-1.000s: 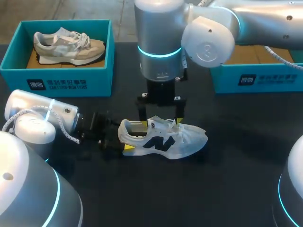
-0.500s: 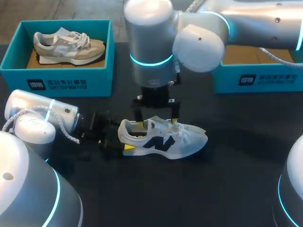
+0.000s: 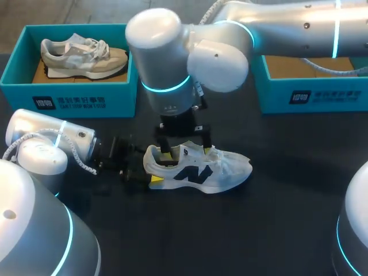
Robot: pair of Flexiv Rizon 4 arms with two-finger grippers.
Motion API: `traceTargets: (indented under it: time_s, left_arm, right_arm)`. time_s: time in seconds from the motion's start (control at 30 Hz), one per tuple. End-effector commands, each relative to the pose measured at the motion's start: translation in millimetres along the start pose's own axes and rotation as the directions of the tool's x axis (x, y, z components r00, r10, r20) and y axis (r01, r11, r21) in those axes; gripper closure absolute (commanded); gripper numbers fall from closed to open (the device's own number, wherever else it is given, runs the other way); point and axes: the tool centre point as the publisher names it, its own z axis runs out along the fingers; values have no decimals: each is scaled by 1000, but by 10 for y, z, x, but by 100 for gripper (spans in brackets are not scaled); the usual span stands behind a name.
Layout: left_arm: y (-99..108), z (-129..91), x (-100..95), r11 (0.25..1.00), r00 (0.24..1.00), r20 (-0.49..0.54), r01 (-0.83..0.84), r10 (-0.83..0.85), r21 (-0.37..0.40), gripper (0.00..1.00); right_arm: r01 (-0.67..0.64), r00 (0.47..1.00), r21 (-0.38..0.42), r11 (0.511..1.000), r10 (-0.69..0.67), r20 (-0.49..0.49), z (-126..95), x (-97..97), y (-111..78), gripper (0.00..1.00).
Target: Take the shoe out of the shoebox, open the shoe tongue, remove and reinsert the insole, then place the shoe into the shoebox
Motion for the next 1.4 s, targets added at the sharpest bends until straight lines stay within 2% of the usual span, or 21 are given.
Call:
traceTargets:
  time_s: [0.03,0.17,0.27,0.4,0.43,0.53,0.67,0.73,0.77,1.07,1.4]
  left_arm:
    - [22,42,-7,1000,1000,0,1,-1,-3,100]
    - [22,42,-7,1000,1000,0,1,-1,-3,100]
    - [22,42,-7,1000,1000,0,1,-1,-3,100]
    - [22,42,-7,1000,1000,0,1,-1,-3,100]
    - [22,42,-7,1000,1000,0,1,-1,-3,100]
    - [22,42,-7,1000,1000,0,1,-1,-3,100]
    - [22,42,-7,1000,1000,0,1,-1,-3,100]
    - [22,42,-7,1000,1000,0,1,-1,-3,100]
    - [22,42,-7,1000,1000,0,1,-1,-3,100]
    - [22,42,-7,1000,1000,0,1,-1,-3,100]
    - [22,42,-7,1000,1000,0,1,-1,-3,100]
  right_arm:
    - [-22,999,4,1000,22,31,19,-20,-8,0]
    - [-58,997,13,998,58,43,21,-135,-23,1]
    - [-81,995,13,997,80,51,0,-223,-41,12]
    - [-104,993,13,994,103,55,-35,-335,-70,38]
    - [-109,992,13,994,108,57,-46,-359,-78,53]
    - [-123,991,12,992,122,55,-77,-437,-96,72]
    - [-135,990,7,991,135,49,-117,-530,-107,88]
    - [-139,989,5,990,139,46,-132,-564,-108,92]
    - [-140,989,4,990,139,45,-136,-581,-105,98]
    - [-138,990,-4,990,138,8,-144,-732,-84,100]
    - [-170,985,-5,985,170,16,-135,-1080,-86,100]
